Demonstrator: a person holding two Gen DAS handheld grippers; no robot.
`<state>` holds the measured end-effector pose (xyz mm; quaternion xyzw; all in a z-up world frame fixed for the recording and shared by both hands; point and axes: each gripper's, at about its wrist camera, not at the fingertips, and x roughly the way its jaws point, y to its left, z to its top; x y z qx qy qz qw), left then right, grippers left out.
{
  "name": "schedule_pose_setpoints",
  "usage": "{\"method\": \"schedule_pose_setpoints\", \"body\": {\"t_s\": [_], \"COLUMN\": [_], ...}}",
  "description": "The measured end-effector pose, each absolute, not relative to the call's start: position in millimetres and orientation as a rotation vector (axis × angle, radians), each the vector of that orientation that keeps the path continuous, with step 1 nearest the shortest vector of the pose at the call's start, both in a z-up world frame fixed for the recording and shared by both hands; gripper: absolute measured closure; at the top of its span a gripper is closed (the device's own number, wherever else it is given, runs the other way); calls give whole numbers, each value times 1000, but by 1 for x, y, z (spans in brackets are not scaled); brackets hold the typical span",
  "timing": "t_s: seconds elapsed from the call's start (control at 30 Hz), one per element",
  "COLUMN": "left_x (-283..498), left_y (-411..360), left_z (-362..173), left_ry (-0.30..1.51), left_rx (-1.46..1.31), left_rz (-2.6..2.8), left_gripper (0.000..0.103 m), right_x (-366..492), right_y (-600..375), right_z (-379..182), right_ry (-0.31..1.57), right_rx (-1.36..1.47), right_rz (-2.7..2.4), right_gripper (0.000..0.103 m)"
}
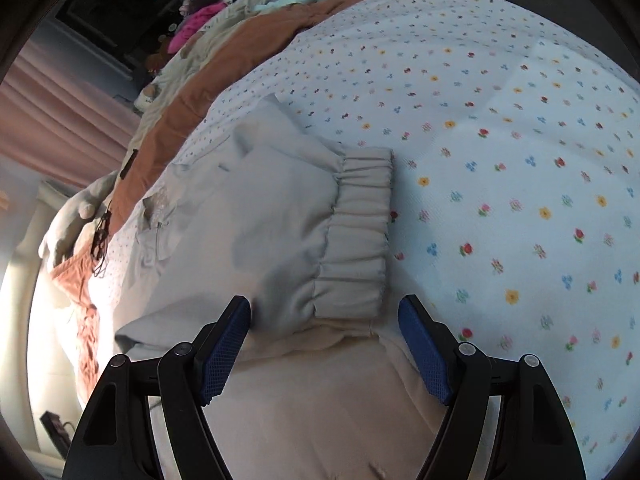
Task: Fold large clothes
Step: 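Fold the side edge and sleeve over the jacket body with the right tool, then lay the elasticated cuff onto the jacket body with the right tool and release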
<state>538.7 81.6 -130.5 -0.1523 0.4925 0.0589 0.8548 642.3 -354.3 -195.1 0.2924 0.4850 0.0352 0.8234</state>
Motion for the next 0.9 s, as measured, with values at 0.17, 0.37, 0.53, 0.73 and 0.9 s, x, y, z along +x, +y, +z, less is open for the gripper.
{"method": "schedule_pose_setpoints", "body": {"t_s": [0.17, 0.37, 0.53, 0.73, 0.9], "left_x": [511, 491, 478, 457, 438], "left_y": [114, 140, 146, 166, 188], "left_z": [-116, -113, -104, -99, -99], "left_ry": [998, 991, 967, 938, 920], "left_rx": [-343, -416, -416, -459, -490], "left_rz": [192, 224, 217, 239, 267], "left_gripper": [18, 18, 18, 18, 18], "right_x": [644, 646, 651, 655, 653], "right_y": [-353, -333, -302, -246, -195], "right_z": [-189, -147, -103, -57, -35], "right_ry": [986, 913, 847, 802, 776], "right_rx": [592, 518, 450, 349, 266], "right_rz": [65, 82, 132, 215, 285], "right_gripper": [71, 96, 96, 96, 96]}}
